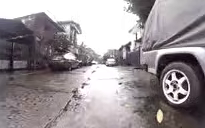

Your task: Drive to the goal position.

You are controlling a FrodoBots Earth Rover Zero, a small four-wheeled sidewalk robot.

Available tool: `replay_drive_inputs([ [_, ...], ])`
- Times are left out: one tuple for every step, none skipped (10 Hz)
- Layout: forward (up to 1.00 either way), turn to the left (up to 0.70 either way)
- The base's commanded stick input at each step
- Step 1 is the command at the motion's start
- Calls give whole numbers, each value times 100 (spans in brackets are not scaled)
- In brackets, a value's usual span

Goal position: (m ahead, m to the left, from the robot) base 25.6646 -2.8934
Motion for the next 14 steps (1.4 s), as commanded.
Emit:
replay_drive_inputs([
  [100, -21],
  [100, -2],
  [100, 0],
  [100, 1],
  [100, 27],
  [100, 27],
  [100, 0],
  [100, 0],
  [100, 0],
  [100, 0],
  [100, 0],
  [100, 0],
  [100, 0],
  [100, 0],
])
